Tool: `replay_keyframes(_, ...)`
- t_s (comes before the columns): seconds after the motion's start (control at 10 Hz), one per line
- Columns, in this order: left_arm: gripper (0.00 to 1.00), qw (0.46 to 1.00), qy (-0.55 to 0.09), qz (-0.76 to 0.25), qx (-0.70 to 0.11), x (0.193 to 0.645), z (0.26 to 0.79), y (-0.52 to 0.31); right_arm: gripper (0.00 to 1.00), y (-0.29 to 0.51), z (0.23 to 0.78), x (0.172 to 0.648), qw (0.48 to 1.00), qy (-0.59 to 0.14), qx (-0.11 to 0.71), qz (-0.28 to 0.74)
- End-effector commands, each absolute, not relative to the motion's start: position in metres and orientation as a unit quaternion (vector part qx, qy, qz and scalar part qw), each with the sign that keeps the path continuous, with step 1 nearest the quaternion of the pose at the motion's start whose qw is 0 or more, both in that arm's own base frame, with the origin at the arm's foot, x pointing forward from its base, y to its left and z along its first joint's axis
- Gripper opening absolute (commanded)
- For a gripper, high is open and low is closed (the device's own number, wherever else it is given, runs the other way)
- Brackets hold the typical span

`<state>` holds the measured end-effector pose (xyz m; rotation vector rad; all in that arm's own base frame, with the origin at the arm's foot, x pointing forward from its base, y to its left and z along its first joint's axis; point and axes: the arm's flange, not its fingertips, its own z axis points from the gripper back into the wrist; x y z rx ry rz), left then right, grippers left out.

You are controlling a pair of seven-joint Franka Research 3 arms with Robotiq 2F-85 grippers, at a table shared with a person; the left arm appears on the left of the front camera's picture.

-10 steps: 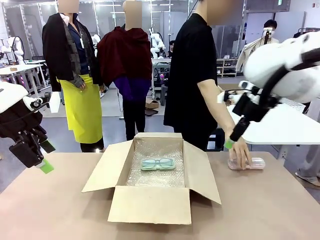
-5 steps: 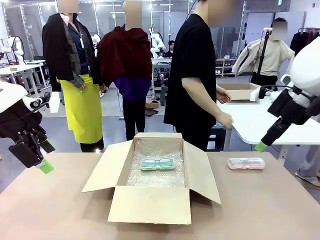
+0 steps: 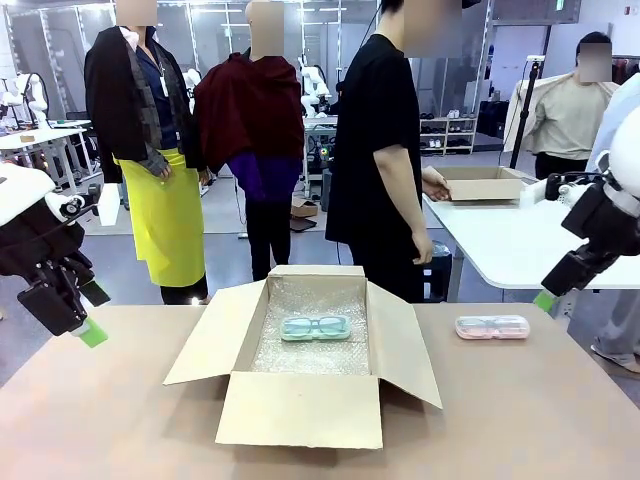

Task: Pack the glasses set securely to prepare it for shipping.
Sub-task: Put the Glasses case from the right side of the table into the Package Box.

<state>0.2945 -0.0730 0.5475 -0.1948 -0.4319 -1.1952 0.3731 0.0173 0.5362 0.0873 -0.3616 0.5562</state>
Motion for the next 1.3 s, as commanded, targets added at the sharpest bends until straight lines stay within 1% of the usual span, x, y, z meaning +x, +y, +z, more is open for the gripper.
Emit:
replay_keyframes(0.0, 1.00, 0.797, -0.211, -0.557, -0.094, 0.295, 0.548, -0.073, 1.00, 0.018, 0.533, 0.370, 0.960, -0.172, 0.042, 0.217)
replay_keyframes(0.1, 1.00, 0.797, -0.211, -0.557, -0.094, 0.295, 0.548, -0.073, 1.00, 0.017, 0.533, 0.372, 0.960, -0.176, 0.061, 0.207)
replay_keyframes(0.3, 1.00, 0.797, -0.211, -0.557, -0.094, 0.295, 0.548, -0.073, 1.00, 0.013, 0.535, 0.373, 0.956, -0.174, 0.050, 0.230)
replay_keyframes(0.9, 1.00, 0.797, -0.211, -0.557, -0.094, 0.295, 0.548, -0.073, 1.00, 0.014, 0.533, 0.374, 0.957, -0.172, 0.054, 0.228)
replay_keyframes(1.0, 1.00, 0.797, -0.211, -0.557, -0.094, 0.295, 0.548, -0.073, 1.00, 0.015, 0.537, 0.388, 0.965, -0.168, 0.043, 0.199)
replay_keyframes(1.2, 1.00, 0.797, -0.211, -0.557, -0.094, 0.295, 0.548, -0.073, 1.00, 0.021, 0.531, 0.421, 0.967, -0.147, 0.020, 0.206)
